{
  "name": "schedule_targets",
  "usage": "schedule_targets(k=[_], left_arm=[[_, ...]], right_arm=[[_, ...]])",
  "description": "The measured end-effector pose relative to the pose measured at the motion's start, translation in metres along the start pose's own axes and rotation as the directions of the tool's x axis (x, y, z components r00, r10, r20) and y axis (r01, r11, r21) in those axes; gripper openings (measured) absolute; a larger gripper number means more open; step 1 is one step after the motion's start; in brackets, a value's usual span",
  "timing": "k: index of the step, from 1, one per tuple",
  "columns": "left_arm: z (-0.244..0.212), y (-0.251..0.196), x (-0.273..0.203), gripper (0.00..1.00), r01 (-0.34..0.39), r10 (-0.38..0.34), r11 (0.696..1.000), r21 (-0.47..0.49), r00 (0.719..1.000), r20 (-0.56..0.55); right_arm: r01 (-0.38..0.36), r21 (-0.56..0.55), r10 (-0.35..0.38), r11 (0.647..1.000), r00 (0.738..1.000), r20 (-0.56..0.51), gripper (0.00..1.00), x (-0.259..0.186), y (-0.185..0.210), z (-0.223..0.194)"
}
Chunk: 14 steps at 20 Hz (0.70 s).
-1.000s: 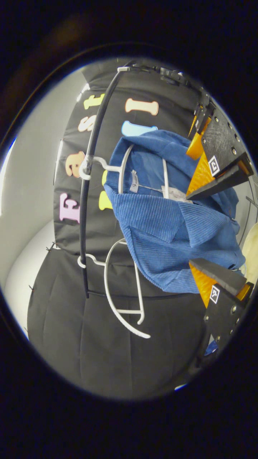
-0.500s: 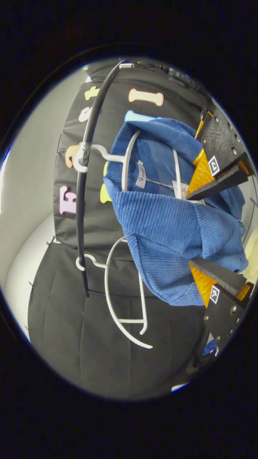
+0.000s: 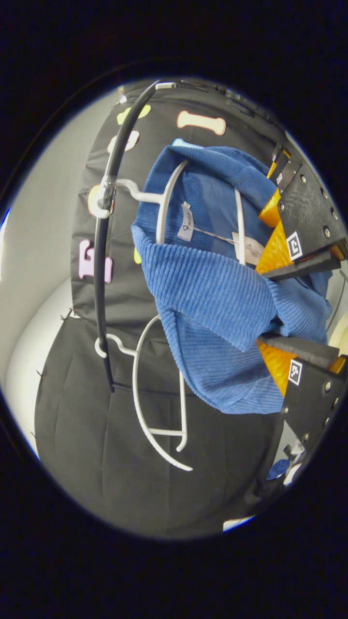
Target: Grasp the clothes on the hanger with both hands and then place them into the laundry hamper below.
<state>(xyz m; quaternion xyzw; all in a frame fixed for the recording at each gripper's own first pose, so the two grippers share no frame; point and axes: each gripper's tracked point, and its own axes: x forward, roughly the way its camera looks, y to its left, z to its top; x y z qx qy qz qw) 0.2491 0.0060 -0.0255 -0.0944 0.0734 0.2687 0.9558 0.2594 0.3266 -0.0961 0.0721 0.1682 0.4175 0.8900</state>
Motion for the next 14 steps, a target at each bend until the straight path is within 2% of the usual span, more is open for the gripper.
schedule_targets(k=[1, 3, 4, 5, 7, 8, 11, 14], left_arm=[[0.000, -0.002, 0.001, 0.59, 0.015, -0.015, 1.000, 0.001, 1.000, 0.001], [0.005, 0.012, -0.001, 0.41, -0.023, 0.023, 1.000, 0.007, 0.999, 0.029], [0.004, 0.006, -0.003, 0.32, 0.006, -0.006, 1.000, 0.001, 1.000, 0.030], [0.002, 0.006, -0.004, 0.24, 0.009, -0.009, 1.000, 0.006, 1.000, 0.025], [0.003, 0.006, -0.009, 0.10, 0.042, -0.041, 0.999, -0.012, 0.999, 0.036], [0.003, 0.004, -0.009, 0.04, 0.061, -0.061, 0.998, -0.011, 0.998, 0.036], [0.004, 0.003, -0.013, 0.00, 0.092, -0.091, 0.996, -0.010, 0.995, 0.040], [0.010, -0.002, -0.021, 0.00, 0.122, -0.121, 0.992, -0.018, 0.991, 0.057]], right_arm=[[0.002, -0.008, -0.002, 1.000, 1.000, -0.001, 0.67, 0.001, -0.001, 0.001], [0.014, -0.006, -0.014, 1.000, 1.000, 0.005, 0.43, -0.001, -0.006, 0.002], [0.025, 0.010, -0.026, 1.000, 1.000, 0.009, 0.31, -0.001, -0.010, 0.003], [0.017, 0.026, -0.018, 1.000, 1.000, 0.016, 0.12, -0.002, -0.009, 0.005], [-0.016, 0.040, 0.016, 0.999, 1.000, 0.011, 0.03, -0.003, -0.006, 0.005], [-0.028, 0.029, 0.028, 0.999, 1.000, 0.008, 0.01, -0.004, -0.007, 0.006], [-0.003, -0.005, 0.003, 1.000, 1.000, 0.027, 0.00, -0.006, -0.019, 0.013], [0.011, 0.015, -0.012, 1.000, 0.999, 0.046, 0.00, -0.012, -0.021, 0.015]])
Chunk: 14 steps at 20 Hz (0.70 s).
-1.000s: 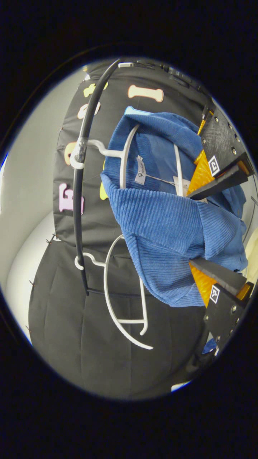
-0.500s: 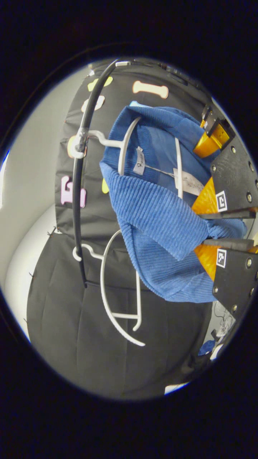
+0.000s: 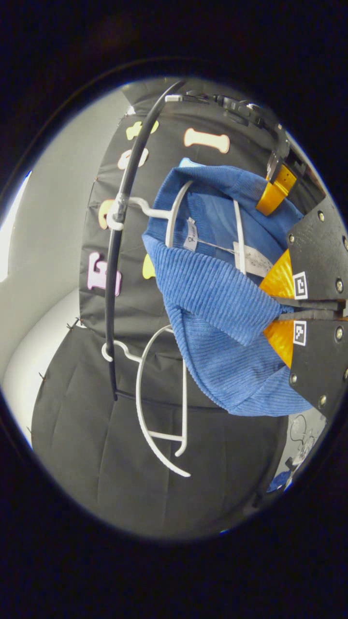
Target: Grasp the clothes on the hanger with both hands and then place them into the laundry hamper below.
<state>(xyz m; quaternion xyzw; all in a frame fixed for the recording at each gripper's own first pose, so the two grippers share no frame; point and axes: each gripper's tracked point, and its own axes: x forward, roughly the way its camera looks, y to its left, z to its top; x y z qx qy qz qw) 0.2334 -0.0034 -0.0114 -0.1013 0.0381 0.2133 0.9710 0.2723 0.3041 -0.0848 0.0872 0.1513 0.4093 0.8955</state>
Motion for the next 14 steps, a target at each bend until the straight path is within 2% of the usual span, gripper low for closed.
schedule_targets(k=[8, 14], left_arm=[[0.038, -0.005, -0.031, 0.00, 0.035, -0.036, 0.999, 0.010, 0.998, 0.057], [0.065, 0.006, -0.034, 0.00, 0.017, -0.020, 0.999, 0.034, 0.995, 0.096]], right_arm=[[0.054, 0.057, -0.060, 0.997, 0.993, 0.103, 0.00, -0.012, -0.029, 0.033], [0.109, 0.058, -0.118, 0.992, 0.973, 0.200, 0.00, -0.014, -0.051, 0.063]])
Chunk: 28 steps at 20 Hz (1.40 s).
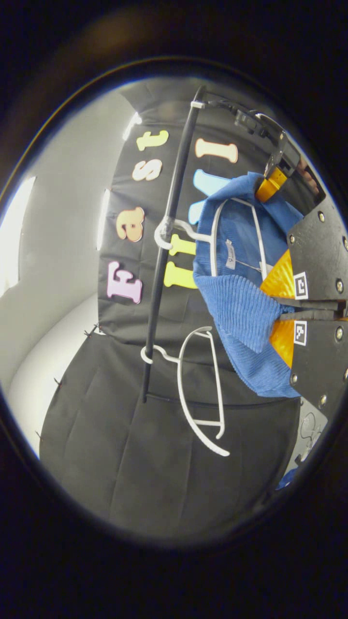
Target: Grasp the clothes on the hanger with both hands and then place them into the laundry hamper below.
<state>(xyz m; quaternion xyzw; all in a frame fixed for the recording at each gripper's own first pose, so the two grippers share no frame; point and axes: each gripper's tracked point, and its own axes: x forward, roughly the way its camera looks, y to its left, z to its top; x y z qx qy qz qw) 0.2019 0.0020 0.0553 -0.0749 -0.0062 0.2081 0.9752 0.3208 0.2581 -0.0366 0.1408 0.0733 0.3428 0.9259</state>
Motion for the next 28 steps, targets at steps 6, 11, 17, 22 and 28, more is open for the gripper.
schedule_targets(k=[6, 11, 17, 22, 28], left_arm=[[0.028, 0.034, 0.002, 0.00, -0.066, 0.062, 0.994, 0.084, 0.997, 0.054], [0.042, 0.061, 0.004, 0.00, -0.108, 0.096, 0.983, 0.150, 0.992, 0.085], [0.053, 0.088, 0.026, 0.00, -0.117, 0.098, 0.969, 0.219, 0.991, 0.094], [0.051, 0.094, 0.044, 0.00, -0.040, 0.024, 0.951, 0.308, 0.998, 0.057], [0.048, 0.096, 0.064, 0.00, 0.072, -0.080, 0.961, 0.267, 0.997, 0.019]], right_arm=[[0.060, -0.027, -0.057, 0.998, 0.993, 0.105, 0.00, 0.010, -0.021, 0.029], [0.098, -0.087, -0.080, 0.991, 0.979, 0.185, 0.00, 0.016, -0.027, 0.043], [0.139, -0.181, -0.084, 0.974, 0.955, 0.284, 0.00, 0.031, -0.034, 0.066], [0.190, -0.278, -0.077, 0.942, 0.926, 0.370, 0.00, 0.030, -0.036, 0.082], [0.201, -0.294, -0.075, 0.934, 0.918, 0.389, 0.00, 0.046, -0.039, 0.086]])
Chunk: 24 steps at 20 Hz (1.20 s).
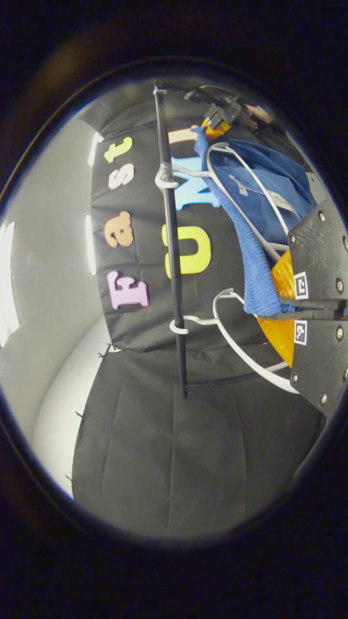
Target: Grasp the clothes on the hanger with both hands and then place them into the laundry hamper below.
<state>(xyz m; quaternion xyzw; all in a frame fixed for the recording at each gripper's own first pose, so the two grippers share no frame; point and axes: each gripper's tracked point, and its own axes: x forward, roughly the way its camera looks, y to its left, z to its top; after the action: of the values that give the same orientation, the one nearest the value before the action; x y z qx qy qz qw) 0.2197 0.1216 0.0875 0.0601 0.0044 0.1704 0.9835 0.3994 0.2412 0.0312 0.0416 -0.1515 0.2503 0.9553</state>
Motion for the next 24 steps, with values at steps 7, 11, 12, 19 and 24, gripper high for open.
schedule_targets(k=[7, 11, 12, 19, 24], left_arm=[[-0.011, -0.001, 0.022, 0.00, 0.108, -0.108, 0.994, 0.004, 0.994, -0.008], [-0.030, -0.002, 0.032, 0.01, 0.174, -0.173, 0.985, 0.011, 0.984, -0.042], [-0.036, -0.004, 0.036, 0.01, 0.184, -0.183, 0.983, 0.007, 0.982, -0.051], [-0.060, -0.022, 0.042, 0.01, 0.279, -0.279, 0.944, -0.175, 0.960, 0.026], [-0.053, -0.014, 0.036, 0.01, 0.340, -0.332, 0.907, -0.248, 0.940, 0.074]], right_arm=[[0.015, -0.041, -0.014, 0.999, 1.000, 0.014, 0.00, 0.009, 0.000, -0.008], [0.027, -0.125, -0.025, 0.992, 1.000, 0.017, 0.00, 0.009, 0.001, -0.018], [0.032, -0.154, -0.028, 0.988, 0.999, 0.025, 0.00, 0.009, 0.002, -0.019], [0.039, -0.323, -0.020, 0.946, 0.998, 0.062, 0.00, 0.011, 0.005, -0.024], [0.000, -0.343, 0.024, 0.939, 0.998, 0.066, 0.00, 0.006, 0.006, -0.023]])
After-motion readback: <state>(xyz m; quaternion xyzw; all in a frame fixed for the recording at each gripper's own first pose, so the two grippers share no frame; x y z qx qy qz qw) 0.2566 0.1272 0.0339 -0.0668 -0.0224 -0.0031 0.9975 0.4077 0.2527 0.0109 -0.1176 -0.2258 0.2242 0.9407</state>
